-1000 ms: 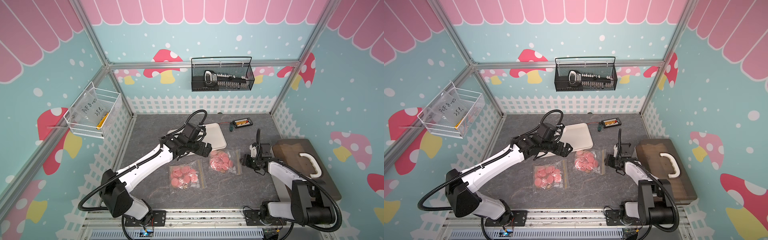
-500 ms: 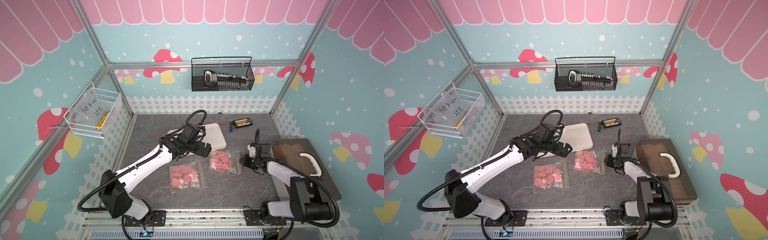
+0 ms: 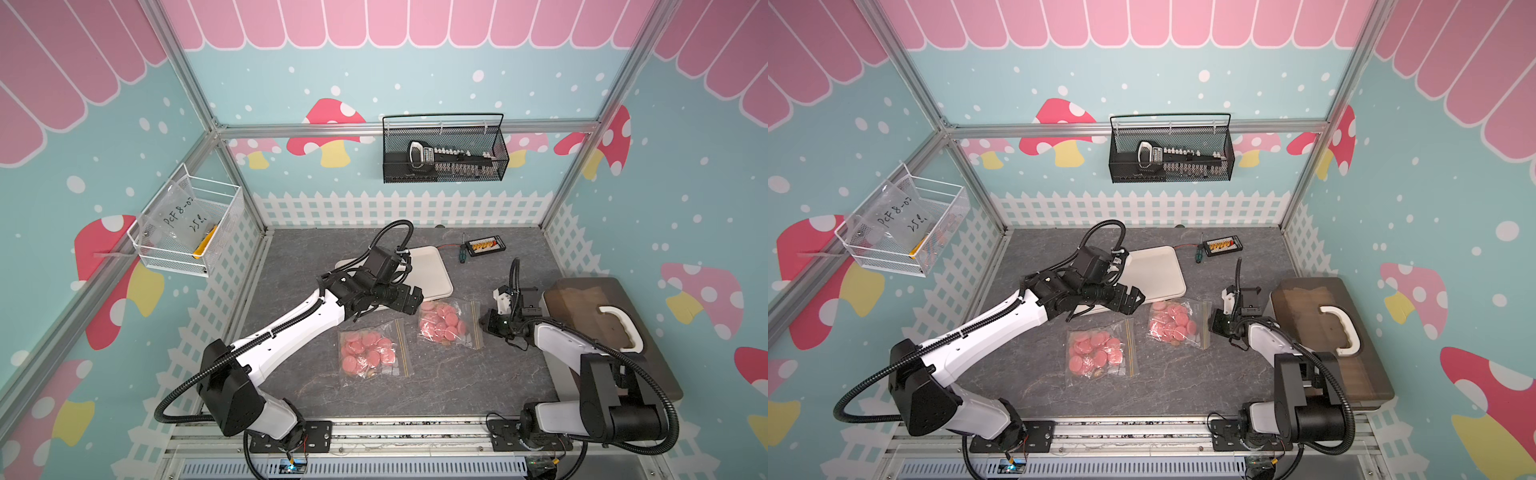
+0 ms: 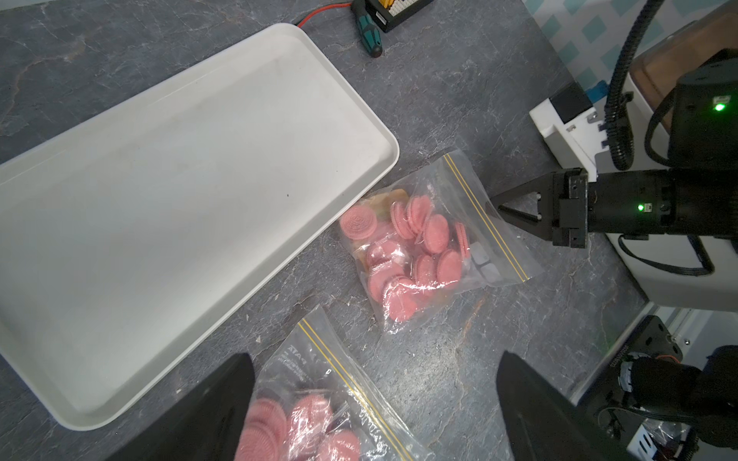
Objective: Pour cookies out of the ziploc bag
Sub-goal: Open the ziploc bag at the center of the board.
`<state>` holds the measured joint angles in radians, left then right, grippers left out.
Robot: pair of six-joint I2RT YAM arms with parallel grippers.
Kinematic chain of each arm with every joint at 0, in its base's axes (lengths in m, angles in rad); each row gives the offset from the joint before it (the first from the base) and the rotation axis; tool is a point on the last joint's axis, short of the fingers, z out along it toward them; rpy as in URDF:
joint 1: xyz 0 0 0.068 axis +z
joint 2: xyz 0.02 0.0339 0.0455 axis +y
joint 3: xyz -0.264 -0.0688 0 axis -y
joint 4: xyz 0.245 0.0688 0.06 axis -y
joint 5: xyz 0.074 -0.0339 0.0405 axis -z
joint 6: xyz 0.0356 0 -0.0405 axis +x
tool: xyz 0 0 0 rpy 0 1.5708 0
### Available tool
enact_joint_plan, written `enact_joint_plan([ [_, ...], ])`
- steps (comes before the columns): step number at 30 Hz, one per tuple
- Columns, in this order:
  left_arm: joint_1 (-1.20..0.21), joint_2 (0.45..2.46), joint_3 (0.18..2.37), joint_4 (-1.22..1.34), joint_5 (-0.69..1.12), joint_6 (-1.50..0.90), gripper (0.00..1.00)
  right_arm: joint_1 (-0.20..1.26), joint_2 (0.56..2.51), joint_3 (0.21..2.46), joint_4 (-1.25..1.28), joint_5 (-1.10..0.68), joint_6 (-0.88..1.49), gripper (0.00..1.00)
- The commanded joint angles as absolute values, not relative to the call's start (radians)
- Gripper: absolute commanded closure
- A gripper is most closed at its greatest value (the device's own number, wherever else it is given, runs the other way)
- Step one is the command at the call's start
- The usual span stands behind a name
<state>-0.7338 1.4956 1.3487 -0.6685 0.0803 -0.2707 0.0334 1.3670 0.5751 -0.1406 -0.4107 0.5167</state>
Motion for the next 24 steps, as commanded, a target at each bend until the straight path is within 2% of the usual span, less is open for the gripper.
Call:
enact_joint_plan([
  [1, -0.744, 1.498, 1.352, -0.654, 0.099, -0.296, 0.02, 0.033, 1.347, 0.556, -0.132, -0.437, 0.509, 0.88],
  [11, -0.765, 1.565, 1.392, -0.578, 0.191, -0.371, 0.07, 0.034, 1.311, 0.545, -0.12, -0.467, 0.509, 1.0],
  [14, -0.772, 1.595, 1.399, -0.535, 0.216, -0.406, 0.09, 0.037, 1.289, 0.536, -0.112, -0.471, 0.509, 1.0],
  [18, -0.777, 1.656, 1.431, -0.504, 0.249, -0.459, 0.19, 0.045, 1.261, 0.528, -0.108, -0.479, 0.507, 1.0],
  [24, -0.804, 1.734, 1.482, -0.479, 0.241, -0.496, 0.2, 0.062, 1.223, 0.517, -0.106, -0.477, 0.511, 1.0],
])
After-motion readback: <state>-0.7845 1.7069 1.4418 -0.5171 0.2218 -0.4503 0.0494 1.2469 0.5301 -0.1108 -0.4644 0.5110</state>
